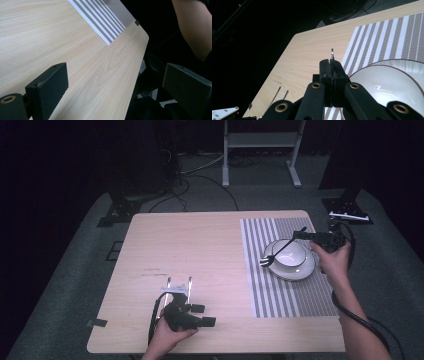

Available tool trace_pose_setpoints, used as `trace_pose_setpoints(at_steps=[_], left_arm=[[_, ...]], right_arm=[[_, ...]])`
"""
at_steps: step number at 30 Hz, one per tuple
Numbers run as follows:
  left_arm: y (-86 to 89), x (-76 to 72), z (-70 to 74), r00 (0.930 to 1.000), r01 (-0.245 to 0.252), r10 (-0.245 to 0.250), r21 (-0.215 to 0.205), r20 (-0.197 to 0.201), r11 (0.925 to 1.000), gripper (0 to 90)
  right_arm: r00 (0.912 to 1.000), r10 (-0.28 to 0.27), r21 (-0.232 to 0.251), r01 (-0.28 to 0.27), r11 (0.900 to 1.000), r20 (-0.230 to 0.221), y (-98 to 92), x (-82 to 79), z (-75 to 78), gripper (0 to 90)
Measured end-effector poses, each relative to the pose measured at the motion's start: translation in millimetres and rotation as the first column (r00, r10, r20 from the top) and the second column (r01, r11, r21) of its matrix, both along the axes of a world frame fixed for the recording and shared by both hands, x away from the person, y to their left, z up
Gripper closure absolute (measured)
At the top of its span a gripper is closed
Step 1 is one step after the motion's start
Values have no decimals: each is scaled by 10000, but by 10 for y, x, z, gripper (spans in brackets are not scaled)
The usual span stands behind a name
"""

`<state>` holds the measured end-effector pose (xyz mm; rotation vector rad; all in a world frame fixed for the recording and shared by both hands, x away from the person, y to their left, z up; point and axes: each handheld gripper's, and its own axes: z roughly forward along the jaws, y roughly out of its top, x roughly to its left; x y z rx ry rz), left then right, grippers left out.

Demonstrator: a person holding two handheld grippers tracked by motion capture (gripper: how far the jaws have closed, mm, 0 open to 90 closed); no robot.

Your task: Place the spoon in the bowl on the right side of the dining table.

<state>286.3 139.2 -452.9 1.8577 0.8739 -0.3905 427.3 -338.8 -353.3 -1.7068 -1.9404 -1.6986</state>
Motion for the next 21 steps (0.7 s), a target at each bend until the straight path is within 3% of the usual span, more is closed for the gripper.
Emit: trace_pose_setpoints(at_steps=[21], left_arm=[[18, 11, -11, 10000, -38, 38, -9, -26, 10000, 49]], right_arm=[[9982, -603, 18, 603, 9982, 1, -213, 15, 69, 892]])
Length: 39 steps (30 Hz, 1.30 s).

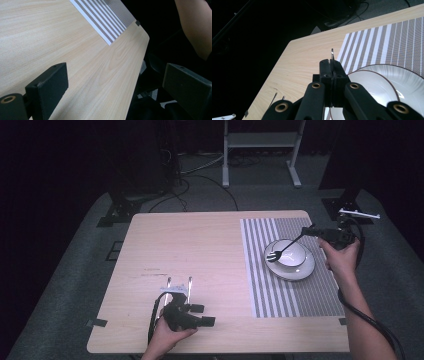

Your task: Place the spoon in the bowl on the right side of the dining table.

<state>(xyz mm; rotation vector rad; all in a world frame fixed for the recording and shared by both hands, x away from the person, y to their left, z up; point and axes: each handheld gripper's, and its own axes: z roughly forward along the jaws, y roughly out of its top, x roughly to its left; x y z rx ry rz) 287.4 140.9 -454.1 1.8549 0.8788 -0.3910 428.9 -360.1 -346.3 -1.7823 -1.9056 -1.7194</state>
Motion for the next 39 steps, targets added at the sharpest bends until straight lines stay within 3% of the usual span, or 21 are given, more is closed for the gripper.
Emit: trace_pose_setpoints(at_steps=[17, 39], left_arm=[[-13, -1, -5, 10000, 3, -3, 1, -55, 10000, 49], [-19, 3, -18, 9999, 31, -32, -73, -134, 10000, 49]], right_arm=[[9969, -773, 56, 774, 9970, -120, -251, -14, -78, 892], [9913, -1240, -69, 1238, 9923, -434, -370, 21, -267, 891]])
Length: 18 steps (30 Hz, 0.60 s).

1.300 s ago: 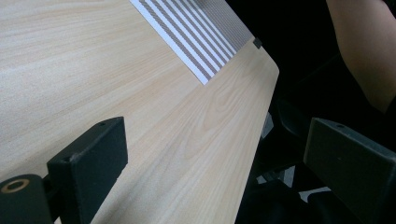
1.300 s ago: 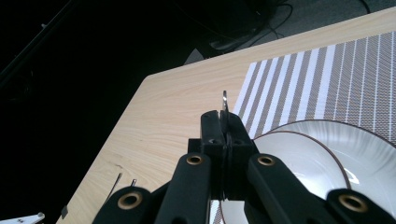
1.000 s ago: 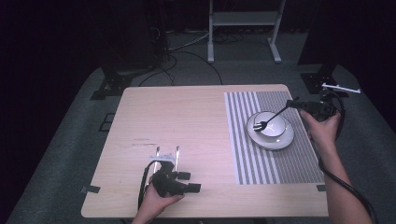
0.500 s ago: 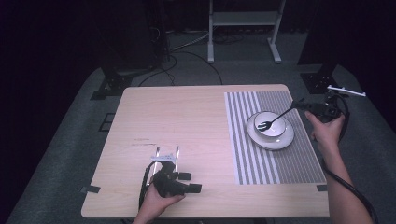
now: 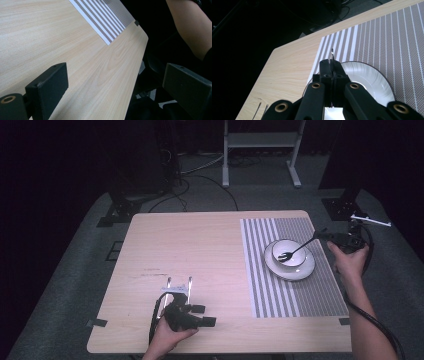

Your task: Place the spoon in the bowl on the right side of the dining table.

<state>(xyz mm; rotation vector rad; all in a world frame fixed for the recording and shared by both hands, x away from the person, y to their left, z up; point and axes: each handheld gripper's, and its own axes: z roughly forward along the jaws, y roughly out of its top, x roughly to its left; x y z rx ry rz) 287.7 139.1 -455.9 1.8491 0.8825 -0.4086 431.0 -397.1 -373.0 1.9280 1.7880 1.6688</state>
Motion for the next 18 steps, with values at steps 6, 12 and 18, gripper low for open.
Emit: trace_pose_setpoints(at_steps=[6, 12, 18], left_arm=[[2, 3, -6, 10000, -27, 27, -13, -16, 10000, 49], [2, 5, -9, 10000, -45, 45, -7, -22, 10000, 49], [4, 8, -10, 10000, -50, 50, -9, -26, 10000, 49]], right_arm=[[9999, -48, -103, 47, 9999, -139, -20, 10, -57, 891], [9997, -54, -177, 50, 9998, -247, -29, 26, -89, 891], [9994, -29, -174, 22, 9998, -357, -22, 47, -139, 891]])
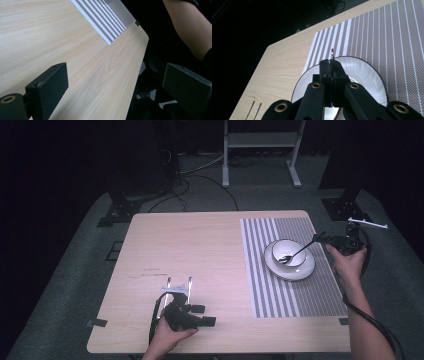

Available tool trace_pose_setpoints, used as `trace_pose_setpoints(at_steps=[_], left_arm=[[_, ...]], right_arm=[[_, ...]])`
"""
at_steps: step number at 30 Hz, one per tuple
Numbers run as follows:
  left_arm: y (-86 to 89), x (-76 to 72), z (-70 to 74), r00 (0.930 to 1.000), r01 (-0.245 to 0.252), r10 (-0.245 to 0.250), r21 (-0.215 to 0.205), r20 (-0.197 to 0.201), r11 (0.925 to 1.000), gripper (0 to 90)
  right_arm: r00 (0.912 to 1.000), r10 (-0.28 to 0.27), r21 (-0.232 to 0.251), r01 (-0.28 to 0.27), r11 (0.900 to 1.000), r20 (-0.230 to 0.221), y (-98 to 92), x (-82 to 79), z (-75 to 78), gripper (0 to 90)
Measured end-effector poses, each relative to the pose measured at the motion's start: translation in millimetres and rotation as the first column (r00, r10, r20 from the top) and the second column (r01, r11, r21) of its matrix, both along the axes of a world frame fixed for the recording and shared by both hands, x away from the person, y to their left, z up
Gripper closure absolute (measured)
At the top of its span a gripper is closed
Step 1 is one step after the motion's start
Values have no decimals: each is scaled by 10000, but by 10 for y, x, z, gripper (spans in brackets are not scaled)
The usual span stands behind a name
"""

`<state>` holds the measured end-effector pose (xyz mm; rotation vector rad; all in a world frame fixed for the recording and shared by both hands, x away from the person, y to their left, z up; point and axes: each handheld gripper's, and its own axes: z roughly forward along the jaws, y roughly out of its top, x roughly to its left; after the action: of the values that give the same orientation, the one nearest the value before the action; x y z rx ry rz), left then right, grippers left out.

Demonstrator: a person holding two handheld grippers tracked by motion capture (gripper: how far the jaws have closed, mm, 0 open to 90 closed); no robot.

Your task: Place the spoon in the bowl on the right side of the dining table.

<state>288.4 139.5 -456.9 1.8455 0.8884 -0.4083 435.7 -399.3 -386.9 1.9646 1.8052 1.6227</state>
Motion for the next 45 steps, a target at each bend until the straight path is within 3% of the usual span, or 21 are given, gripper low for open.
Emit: trace_pose_setpoints(at_steps=[23, 45], left_arm=[[9, 2, 4, 10000, -24, 24, -65, -26, 10000, 49], [-4, -5, 4, 10000, 77, -77, -47, -13, 10000, 49]], right_arm=[[9993, -264, 337, 273, 9991, -264, -103, 34, -199, 884], [9992, -156, 381, 169, 9991, -364, -135, -64, -263, 724]])
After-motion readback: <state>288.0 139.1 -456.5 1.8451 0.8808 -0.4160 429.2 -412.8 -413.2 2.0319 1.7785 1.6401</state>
